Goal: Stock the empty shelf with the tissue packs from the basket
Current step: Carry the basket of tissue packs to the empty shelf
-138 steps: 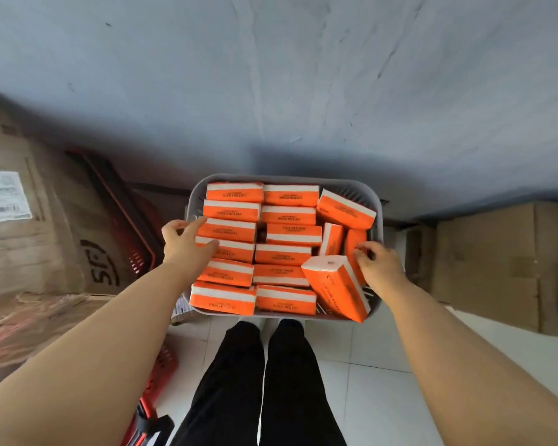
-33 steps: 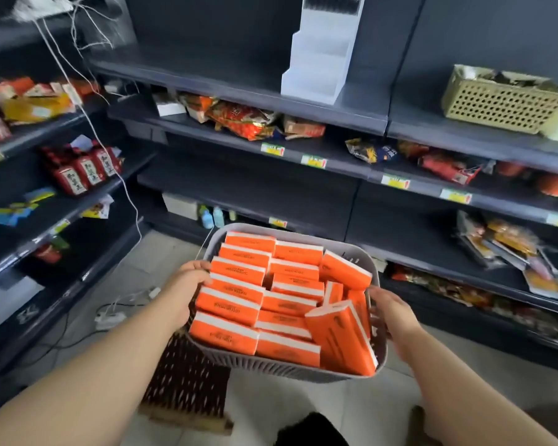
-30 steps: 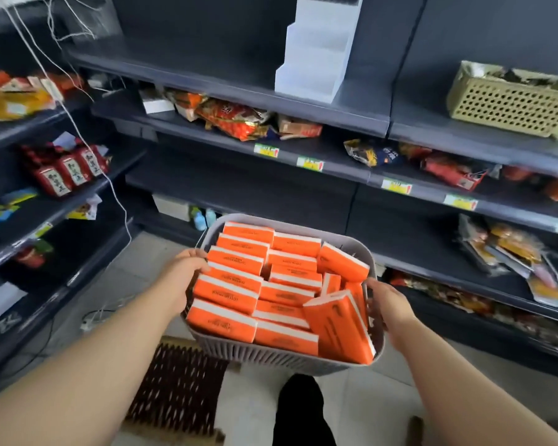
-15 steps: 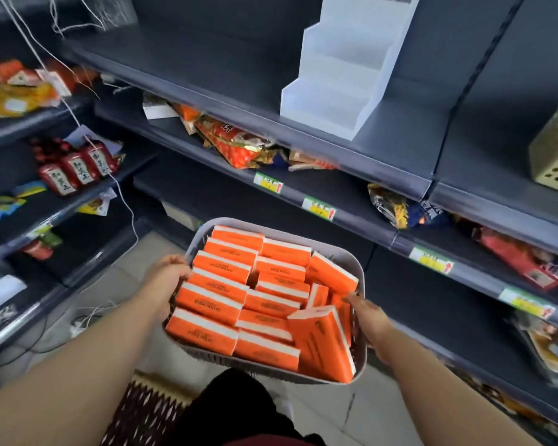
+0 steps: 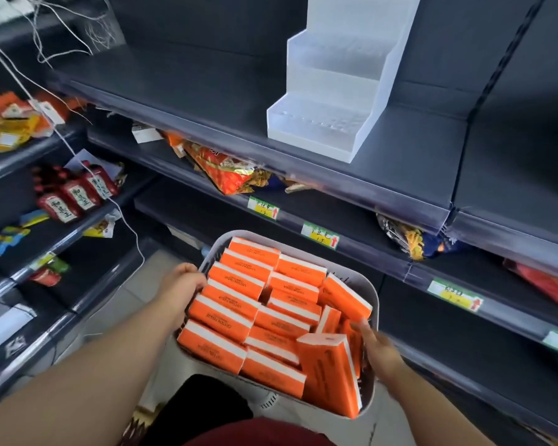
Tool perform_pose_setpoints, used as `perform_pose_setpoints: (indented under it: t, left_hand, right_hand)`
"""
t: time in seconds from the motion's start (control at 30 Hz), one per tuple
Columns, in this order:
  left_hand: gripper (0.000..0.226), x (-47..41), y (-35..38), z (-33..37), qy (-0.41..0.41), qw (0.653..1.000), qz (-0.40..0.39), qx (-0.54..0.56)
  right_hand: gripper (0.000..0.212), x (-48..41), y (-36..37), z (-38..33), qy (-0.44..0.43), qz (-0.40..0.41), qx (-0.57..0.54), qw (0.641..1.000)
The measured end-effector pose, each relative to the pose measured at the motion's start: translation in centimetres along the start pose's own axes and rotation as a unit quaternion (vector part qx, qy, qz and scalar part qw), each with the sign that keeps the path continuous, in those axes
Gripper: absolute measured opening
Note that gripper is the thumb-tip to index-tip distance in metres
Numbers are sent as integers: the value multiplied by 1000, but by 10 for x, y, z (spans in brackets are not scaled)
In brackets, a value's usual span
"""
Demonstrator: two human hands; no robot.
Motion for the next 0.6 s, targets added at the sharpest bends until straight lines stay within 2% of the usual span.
perform_pose_setpoints:
  t: [0.17, 0.3, 0.4, 0.5, 0.6]
  left_hand:
    - [30, -40, -5, -10, -6, 1000, -2, -15]
    - [29, -85, -21, -14, -45, 997, -31, -57]
    - [30, -131, -36, -9, -64, 989, -73, -109]
    - [30, -175, -52, -8, -94, 970, -143, -170]
    - [29, -211, -74, -11, -113, 953, -172, -222]
  right_hand:
    - [37, -29, 18, 9, 16, 34, -13, 999]
    - [38, -58, 42, 8, 38, 66, -47, 996]
    - [38, -83, 67, 6, 46, 91, -59, 993]
    - [48, -113, 94, 9, 84, 118, -79, 986]
    - [51, -136, 114, 11, 104, 153, -113, 976]
Point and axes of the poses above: each hand's wrist, its own x-axis away from the middle knuckle, its own y-axis out of the palm, z = x × y, the point moved 2 cm from there along -x, towards the middle knuckle, and after that the axes turned 15 degrees about -z, right-handed, at the moved point
